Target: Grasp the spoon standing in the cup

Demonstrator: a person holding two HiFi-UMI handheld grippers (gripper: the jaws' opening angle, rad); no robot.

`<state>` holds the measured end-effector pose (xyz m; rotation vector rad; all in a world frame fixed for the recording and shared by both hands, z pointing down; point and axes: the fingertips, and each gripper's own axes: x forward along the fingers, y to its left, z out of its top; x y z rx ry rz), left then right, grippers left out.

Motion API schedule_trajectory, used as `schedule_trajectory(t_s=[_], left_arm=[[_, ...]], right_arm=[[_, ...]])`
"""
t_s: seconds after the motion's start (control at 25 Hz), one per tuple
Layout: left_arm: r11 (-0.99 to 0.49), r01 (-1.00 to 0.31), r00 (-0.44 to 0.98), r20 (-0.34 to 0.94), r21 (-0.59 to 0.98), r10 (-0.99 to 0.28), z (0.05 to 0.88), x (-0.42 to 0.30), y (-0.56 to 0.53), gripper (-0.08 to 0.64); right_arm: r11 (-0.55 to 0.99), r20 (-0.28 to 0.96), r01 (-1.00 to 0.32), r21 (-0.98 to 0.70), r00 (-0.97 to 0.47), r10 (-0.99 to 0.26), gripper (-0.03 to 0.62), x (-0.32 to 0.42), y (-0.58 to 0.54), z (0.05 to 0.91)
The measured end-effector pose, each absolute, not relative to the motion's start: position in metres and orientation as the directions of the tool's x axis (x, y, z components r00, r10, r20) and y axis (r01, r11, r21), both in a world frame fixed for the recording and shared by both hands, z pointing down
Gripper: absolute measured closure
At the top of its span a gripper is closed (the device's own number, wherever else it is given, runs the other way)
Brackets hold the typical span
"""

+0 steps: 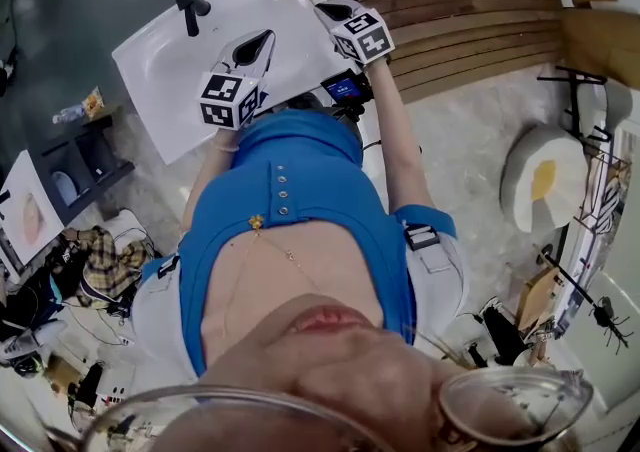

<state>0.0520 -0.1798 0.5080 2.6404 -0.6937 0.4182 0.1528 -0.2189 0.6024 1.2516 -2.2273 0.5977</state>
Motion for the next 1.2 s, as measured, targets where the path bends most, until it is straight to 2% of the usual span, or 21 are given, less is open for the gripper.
schedule_trajectory(t_s=[0.64,1.2], left_arm=[[-0.76,-0.578,0.806,0.354,0.298,-0.474,0.505,0.039,-0.179,0.566],[-0.774,-0.563,0.814,0.357,0.29,-0.458,0.505,0.044,-0.175,0.566]], right_arm=[[0.613,0.596,-0.789,-0.026,-0.505,-0.625,0.591,0.114,-0.202,0.561],[0.654,0.552,-0.756,0.016,-0.538,-0.637,0.591,0.078,-0.186,0.527]])
